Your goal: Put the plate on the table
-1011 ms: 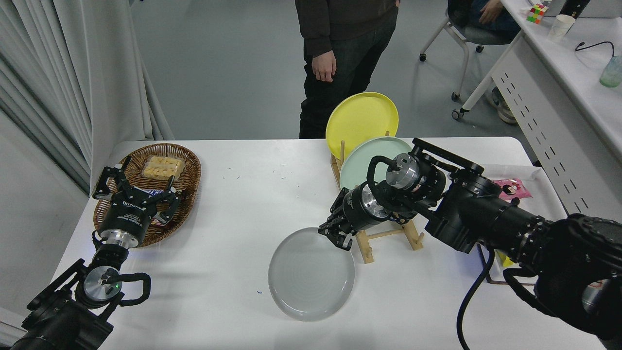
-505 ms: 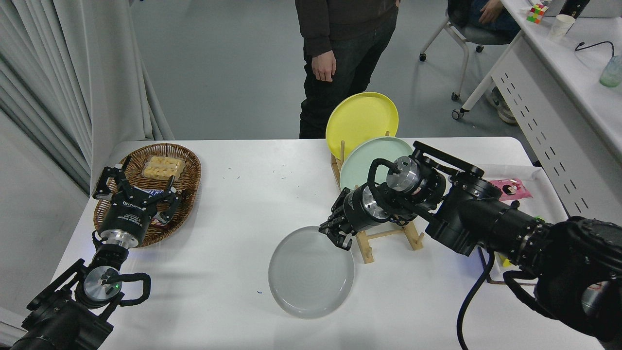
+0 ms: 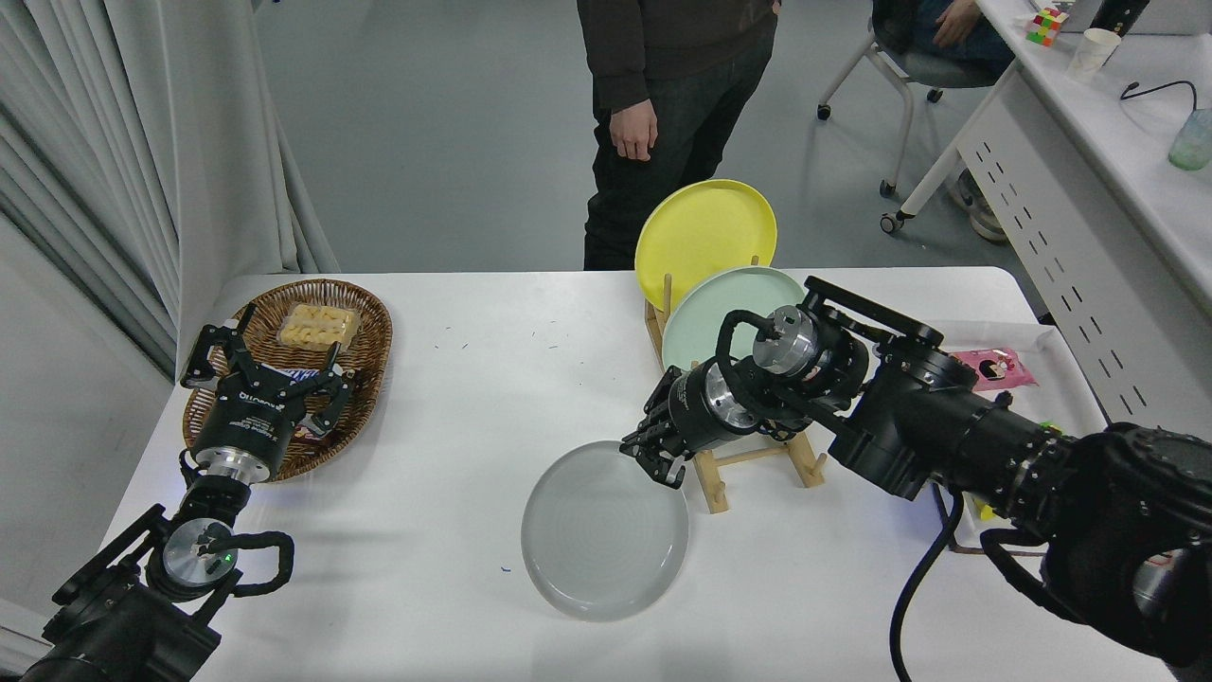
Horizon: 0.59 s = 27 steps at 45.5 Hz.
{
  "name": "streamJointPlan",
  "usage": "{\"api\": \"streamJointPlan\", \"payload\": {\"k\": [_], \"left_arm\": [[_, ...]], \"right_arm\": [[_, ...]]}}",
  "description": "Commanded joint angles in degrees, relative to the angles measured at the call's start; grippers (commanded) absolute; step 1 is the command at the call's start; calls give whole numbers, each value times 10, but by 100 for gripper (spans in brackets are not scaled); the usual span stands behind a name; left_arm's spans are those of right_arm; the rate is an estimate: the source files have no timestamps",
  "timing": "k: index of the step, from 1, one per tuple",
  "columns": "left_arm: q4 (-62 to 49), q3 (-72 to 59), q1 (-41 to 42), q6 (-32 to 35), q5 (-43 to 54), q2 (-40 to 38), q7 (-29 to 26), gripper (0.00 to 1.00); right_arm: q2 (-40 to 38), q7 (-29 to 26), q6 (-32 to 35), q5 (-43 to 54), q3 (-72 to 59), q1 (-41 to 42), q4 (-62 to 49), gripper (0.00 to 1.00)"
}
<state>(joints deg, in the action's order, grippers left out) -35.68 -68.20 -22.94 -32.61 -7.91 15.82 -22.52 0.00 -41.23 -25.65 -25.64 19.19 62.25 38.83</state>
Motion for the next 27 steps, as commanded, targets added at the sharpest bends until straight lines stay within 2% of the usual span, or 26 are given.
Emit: {"api": "streamJointPlan", "payload": {"k": [1,27], "left_arm": [[0,0,0,0,0,0,-1,98],[0,0,0,0,0,0,0,98]], "right_arm": [[0,-8,-11,-5,0,-1,-1,0],[0,-9,-17,-20,0,-6,-11,0]]}}
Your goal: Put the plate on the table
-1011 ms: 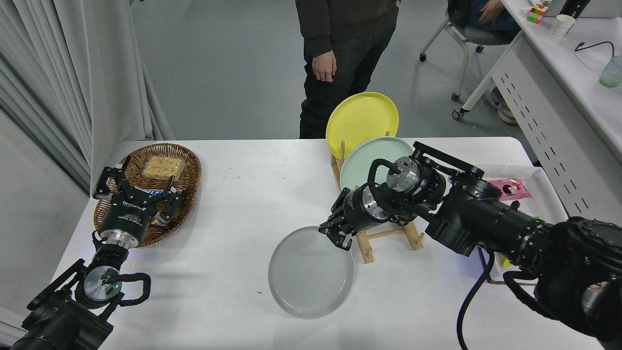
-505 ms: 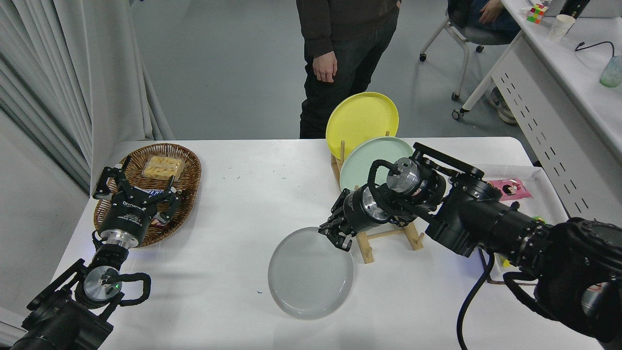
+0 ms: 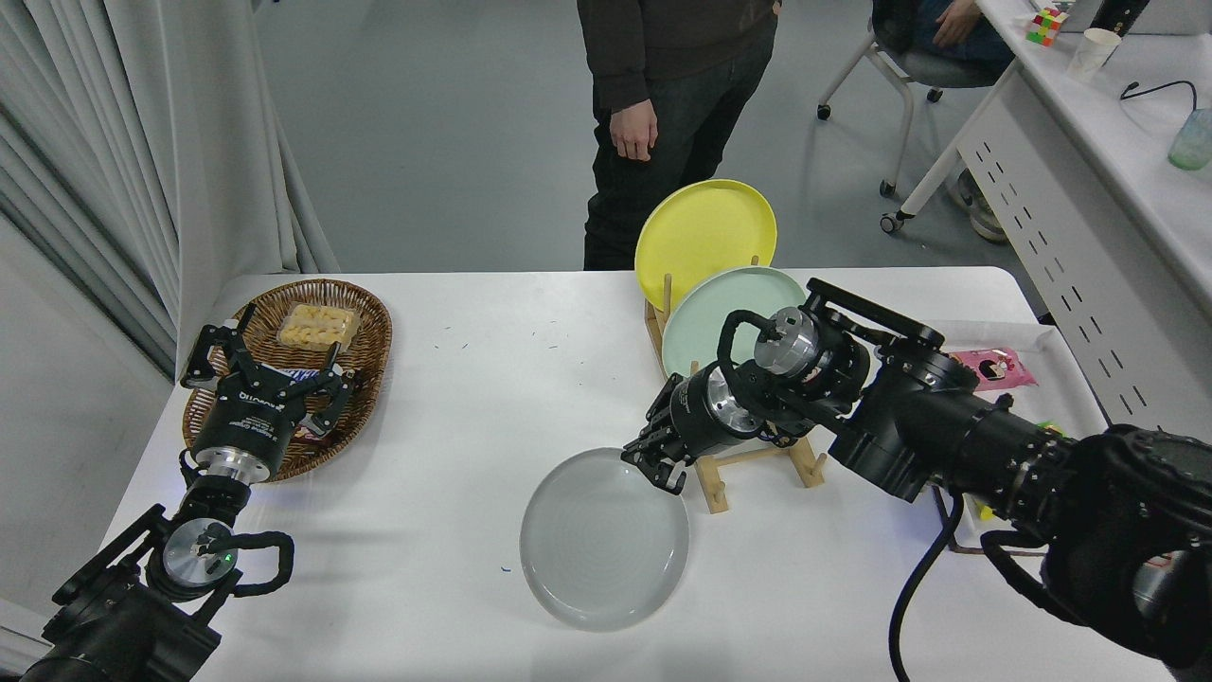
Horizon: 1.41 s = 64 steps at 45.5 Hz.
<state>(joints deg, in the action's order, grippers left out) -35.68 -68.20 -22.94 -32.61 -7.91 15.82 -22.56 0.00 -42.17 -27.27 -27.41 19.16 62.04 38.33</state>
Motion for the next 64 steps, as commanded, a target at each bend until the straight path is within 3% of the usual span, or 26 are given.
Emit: {"api": "streamJointPlan", "payload": {"k": [1,64], "left_arm": [[0,0,-1,0,0,0,1,98],[0,0,0,0,0,-1,1,98]], "right_arm": [[0,1,-1,-2,0,-5,-6,0],[0,-5,6,-6,5,-3,-19,0]]}}
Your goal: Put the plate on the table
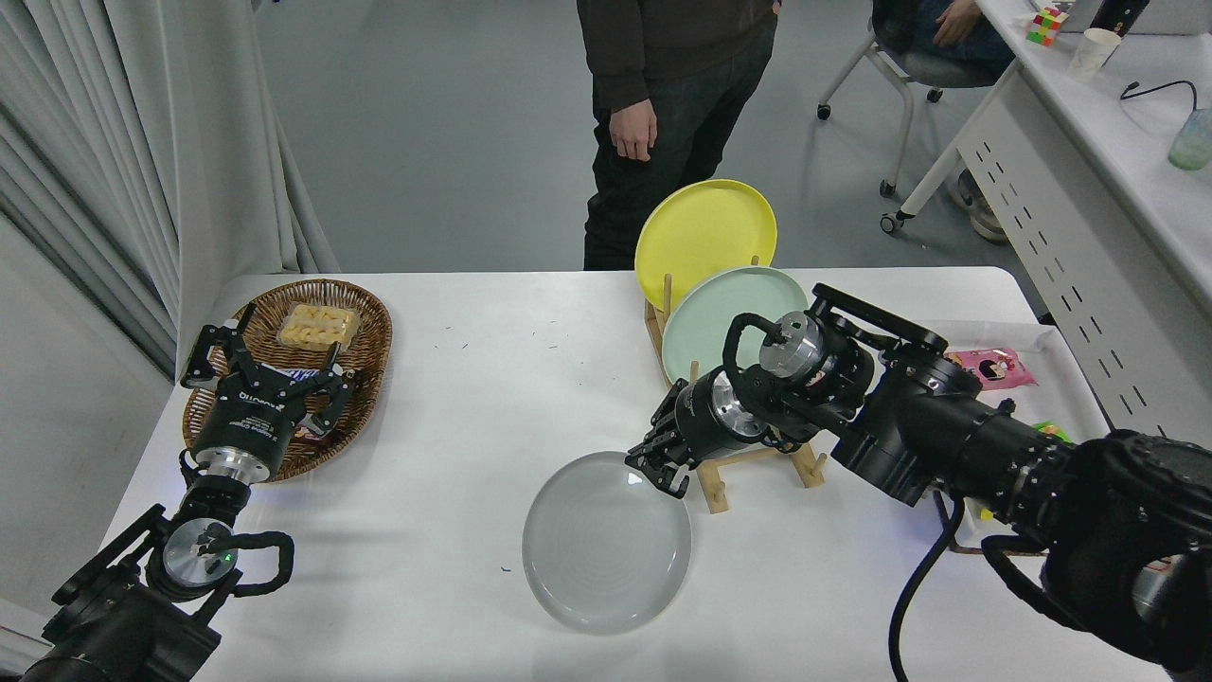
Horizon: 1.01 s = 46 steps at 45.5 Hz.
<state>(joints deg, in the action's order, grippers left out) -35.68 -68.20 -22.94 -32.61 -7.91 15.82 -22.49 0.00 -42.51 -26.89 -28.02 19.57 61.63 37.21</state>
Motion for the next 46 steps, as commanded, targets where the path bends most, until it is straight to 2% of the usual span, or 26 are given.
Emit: {"api": "streamJointPlan", "payload": {"k": [1,13,19,22,46], "left_arm": [[0,0,0,0,0,0,0,98],[0,0,0,0,0,0,0,98],[0,0,0,0,0,0,0,98],[0,0,0,0,0,0,0,98],[0,0,0,0,0,0,0,98]], "right_arm": [[0,-2,3,0,1,2,-7,0],[0,-20,3,0,1,2,-13,0],[0,-20,3,0,1,3,-14,1],[0,-21,3,0,1,3,-14,5],[0,-21,6,1,0,6,-22,8]]}}
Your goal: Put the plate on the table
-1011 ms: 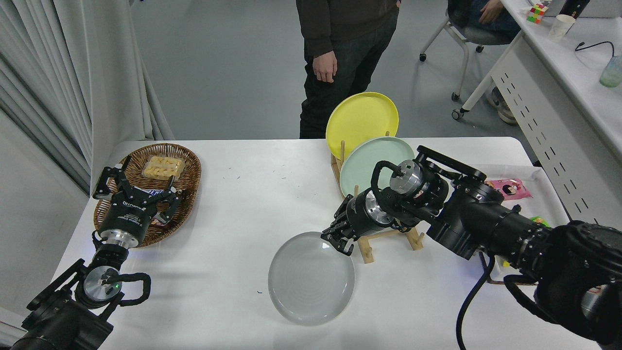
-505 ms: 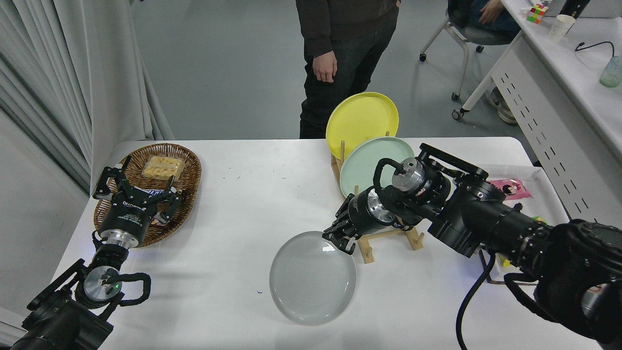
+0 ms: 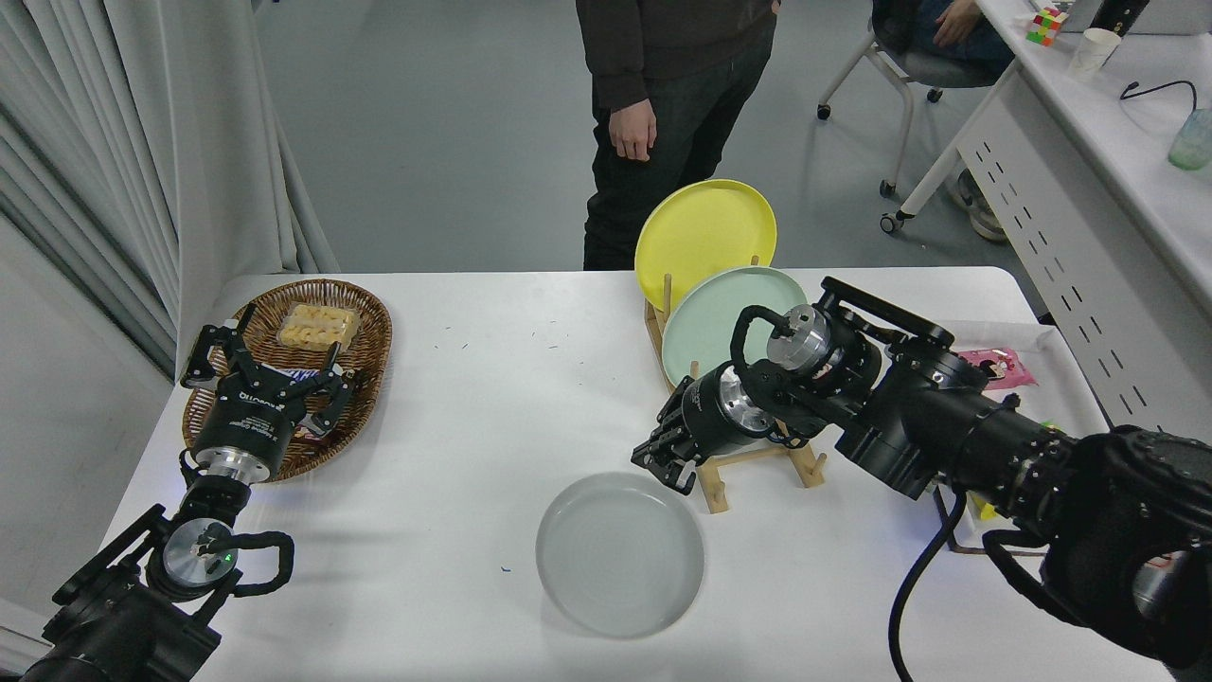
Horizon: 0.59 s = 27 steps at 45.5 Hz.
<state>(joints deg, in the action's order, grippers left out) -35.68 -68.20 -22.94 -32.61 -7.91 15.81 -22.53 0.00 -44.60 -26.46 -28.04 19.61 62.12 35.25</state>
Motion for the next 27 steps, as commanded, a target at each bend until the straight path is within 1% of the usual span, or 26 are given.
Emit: {"api": "streamJointPlan", "payload": {"k": [1,8,15,22,27], "left_arm": [[0,0,0,0,0,0,0,98],[0,0,0,0,0,0,-1,98],[0,0,0,0,0,0,0,98],[0,0,0,0,0,-1,0,98],[0,0,0,0,0,0,0,98]], "right_arm": [[0,0,2,1,0,1,-3,8],[0,0,13,1,1,2,-2,9],[0,0,89,2,1,3,-1,8],[0,0,142,3,1,5,1,4],[0,-1,167,3,1,15,8,5]]}}
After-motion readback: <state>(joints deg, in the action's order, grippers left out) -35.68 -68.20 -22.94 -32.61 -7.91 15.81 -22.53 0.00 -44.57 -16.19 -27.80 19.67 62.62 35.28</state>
